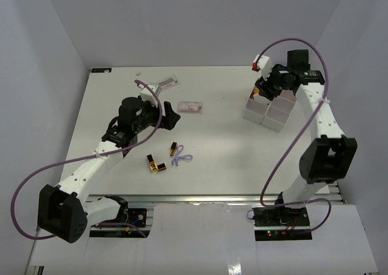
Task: Organize the makeup
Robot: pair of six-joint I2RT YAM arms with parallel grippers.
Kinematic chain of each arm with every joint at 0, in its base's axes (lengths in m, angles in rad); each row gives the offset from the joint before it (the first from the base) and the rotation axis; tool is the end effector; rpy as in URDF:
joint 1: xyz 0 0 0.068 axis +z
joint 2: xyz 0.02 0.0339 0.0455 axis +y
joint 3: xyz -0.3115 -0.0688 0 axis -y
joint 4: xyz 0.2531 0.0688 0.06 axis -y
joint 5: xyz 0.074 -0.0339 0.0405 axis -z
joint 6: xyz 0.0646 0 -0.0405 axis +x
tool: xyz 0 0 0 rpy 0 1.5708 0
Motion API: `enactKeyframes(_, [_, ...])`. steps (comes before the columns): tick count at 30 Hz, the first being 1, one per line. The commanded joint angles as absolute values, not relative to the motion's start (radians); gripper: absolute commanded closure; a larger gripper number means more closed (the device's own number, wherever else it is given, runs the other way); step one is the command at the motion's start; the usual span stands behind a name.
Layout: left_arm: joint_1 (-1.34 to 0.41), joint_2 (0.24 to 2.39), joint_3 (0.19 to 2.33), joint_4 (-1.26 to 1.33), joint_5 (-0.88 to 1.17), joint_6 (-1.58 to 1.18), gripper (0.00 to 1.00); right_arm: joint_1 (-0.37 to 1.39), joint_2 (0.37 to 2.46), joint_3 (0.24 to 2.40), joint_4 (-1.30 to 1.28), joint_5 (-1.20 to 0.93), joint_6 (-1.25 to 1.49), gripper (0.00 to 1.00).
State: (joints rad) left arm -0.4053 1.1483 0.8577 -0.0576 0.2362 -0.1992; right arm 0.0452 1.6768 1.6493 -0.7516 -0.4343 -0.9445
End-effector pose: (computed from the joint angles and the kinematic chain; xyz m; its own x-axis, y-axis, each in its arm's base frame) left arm 0.2519 -0.1245 0.3359 -0.4232 -0.0278 -0.9056 0.5119 0.8174 -0.2643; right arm 0.4003 0.0453 0.3831 -0.1359 -0.7419 -0.6566 -0.7680 0.4975 -0.4032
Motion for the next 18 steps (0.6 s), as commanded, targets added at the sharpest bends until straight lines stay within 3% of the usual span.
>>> enactKeyframes(1, [-0.407,1.190,0.874,-0.083,0.207,-0.280,0.02,0.039,1.399,1.435,-0.647,-0.707,-0.757,0.41])
enactKeyframes(4, [-0.407,1.207,0.863,-0.092,0.155,-0.324,0.02,0.040,1.267,1.250,-0.549,-0.777,-0.677,0.36])
enactKeyframes(8, [-0.407,1.229,0.872,-0.131,0.182,-0.356,0.02,0.038,1.132,1.097,-0.486,-0.844,-0.531,0.12])
enactKeyframes(12, [-0.407,1.254,0.897,-0.215,0.214,-0.381,0.02,0.036,1.099,1.012,-0.468,-0.985,-0.480,0.09])
enactKeyframes(18, [-0.424,1.320,0.934,-0.439,0.215,-0.431,0.02,0.014,0.991,0.835,-0.332,-1.022,-0.457,0.05])
